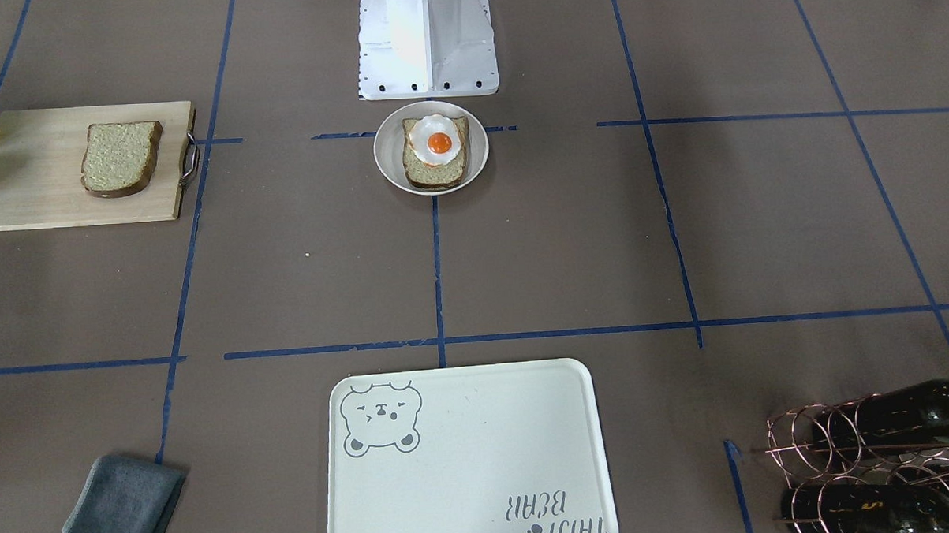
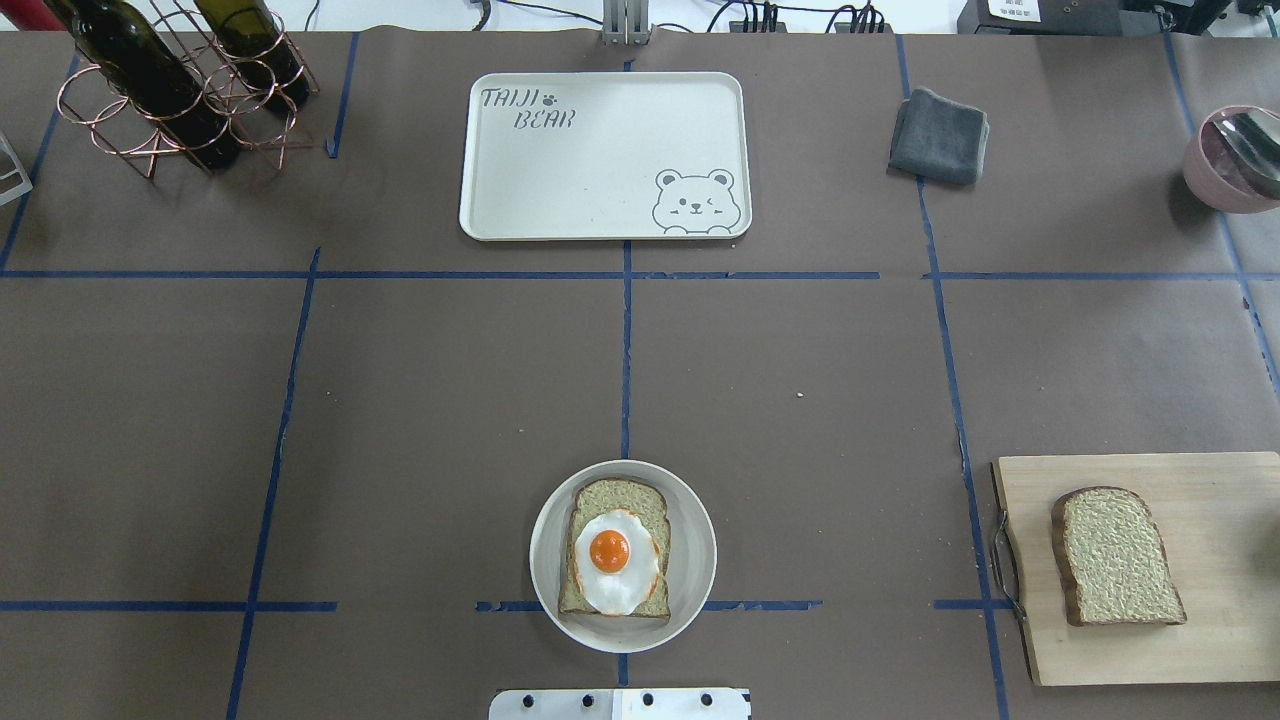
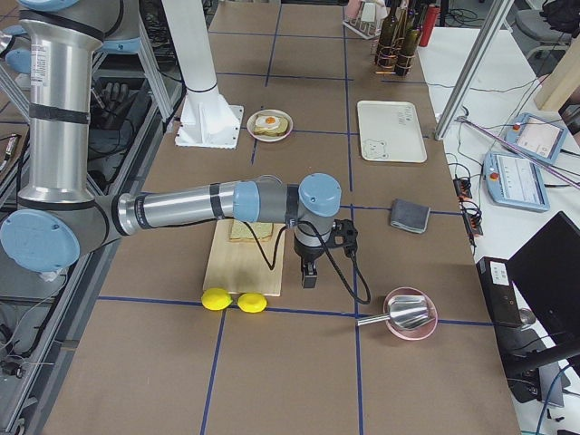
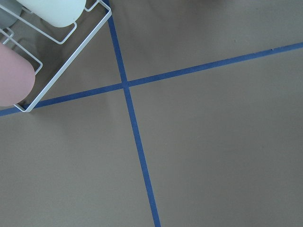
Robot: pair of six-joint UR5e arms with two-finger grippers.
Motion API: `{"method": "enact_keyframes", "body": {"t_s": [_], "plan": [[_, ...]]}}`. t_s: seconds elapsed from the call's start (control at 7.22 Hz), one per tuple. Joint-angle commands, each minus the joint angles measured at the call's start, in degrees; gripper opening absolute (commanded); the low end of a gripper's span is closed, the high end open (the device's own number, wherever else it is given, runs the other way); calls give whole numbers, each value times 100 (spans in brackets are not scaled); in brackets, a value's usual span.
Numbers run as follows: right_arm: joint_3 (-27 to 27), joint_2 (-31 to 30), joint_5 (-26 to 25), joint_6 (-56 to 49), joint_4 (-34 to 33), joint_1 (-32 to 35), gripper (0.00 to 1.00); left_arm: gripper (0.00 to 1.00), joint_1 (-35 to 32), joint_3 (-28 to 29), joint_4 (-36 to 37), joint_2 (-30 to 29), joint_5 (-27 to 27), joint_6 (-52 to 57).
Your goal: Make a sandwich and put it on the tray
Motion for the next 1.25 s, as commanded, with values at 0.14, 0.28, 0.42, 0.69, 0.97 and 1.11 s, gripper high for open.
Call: {"method": "enact_keyframes", "body": {"t_s": [0.14, 0.28, 0.42, 0.69, 0.97, 1.11], "plan": [[7, 0, 557, 16, 1, -125, 100, 100, 13, 157, -77, -61, -56, -21], [16, 0, 890, 25, 10, -196, 100, 100, 5, 114, -182, -52, -56, 15], [60, 0, 937, 60, 10, -336, 100, 100, 13, 44, -209, -26, -73, 15], [147, -183, 894, 1353, 960, -896, 100, 100, 22, 43, -488, -26, -284, 15], [157, -823, 649, 2995, 2876, -1477, 100, 100, 40, 34, -596, -26, -293, 15], [157, -1226, 273, 3753, 3937, -2010, 100, 100, 40, 34, -596, -26, -293, -20]]}}
